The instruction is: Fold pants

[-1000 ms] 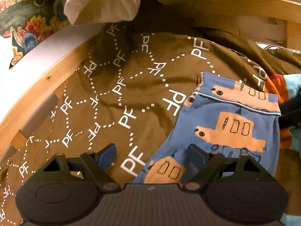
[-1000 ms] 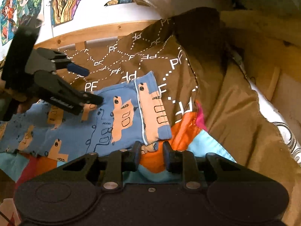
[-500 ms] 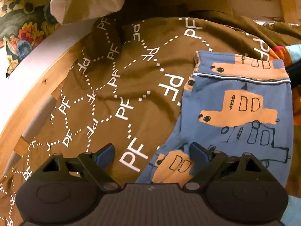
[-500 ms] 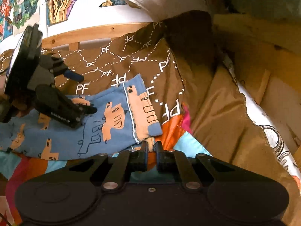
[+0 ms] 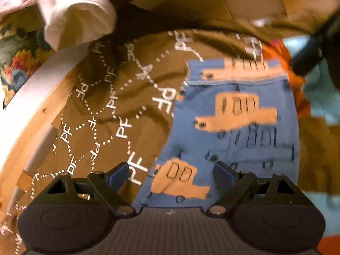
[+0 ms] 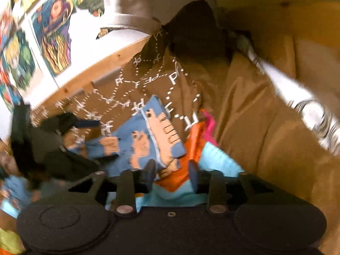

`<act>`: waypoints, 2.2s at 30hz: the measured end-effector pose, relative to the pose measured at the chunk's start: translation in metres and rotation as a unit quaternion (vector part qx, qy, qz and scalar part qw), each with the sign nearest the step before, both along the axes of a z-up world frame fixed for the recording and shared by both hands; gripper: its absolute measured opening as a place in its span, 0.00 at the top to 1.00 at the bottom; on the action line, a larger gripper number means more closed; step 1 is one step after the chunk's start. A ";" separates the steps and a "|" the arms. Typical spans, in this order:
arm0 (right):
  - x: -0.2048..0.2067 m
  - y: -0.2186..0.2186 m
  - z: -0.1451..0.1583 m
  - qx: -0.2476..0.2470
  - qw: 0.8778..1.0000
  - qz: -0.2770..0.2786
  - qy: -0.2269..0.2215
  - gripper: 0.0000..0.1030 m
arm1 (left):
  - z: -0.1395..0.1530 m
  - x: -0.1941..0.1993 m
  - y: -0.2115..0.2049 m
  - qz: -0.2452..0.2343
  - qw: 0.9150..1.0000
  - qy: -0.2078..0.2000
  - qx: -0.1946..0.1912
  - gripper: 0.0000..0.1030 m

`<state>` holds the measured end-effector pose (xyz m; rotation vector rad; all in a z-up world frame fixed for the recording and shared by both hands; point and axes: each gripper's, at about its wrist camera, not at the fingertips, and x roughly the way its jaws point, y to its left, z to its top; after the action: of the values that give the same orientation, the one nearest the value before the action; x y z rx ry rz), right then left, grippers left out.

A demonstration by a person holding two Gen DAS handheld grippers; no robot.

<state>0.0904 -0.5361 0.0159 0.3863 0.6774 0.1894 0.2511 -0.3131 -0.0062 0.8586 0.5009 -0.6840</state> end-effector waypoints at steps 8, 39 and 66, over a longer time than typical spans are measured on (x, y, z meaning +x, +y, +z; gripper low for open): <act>-0.003 0.002 0.006 0.030 0.999 -0.014 -0.032 0.63 | -0.009 0.005 -0.001 0.015 1.000 0.002 0.010 0.08; -0.017 0.126 -0.002 -0.293 0.943 0.048 -0.147 0.91 | 0.097 0.095 -0.022 0.180 0.888 0.364 -0.216 0.07; -0.014 0.157 -0.016 -0.374 0.910 0.108 -0.140 0.91 | 0.074 0.074 -0.095 0.222 0.916 0.327 -0.066 0.84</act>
<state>0.0763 -0.3796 0.0001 -0.4529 0.4599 0.1764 0.3247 -0.4079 0.0680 0.3426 1.1971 -0.5619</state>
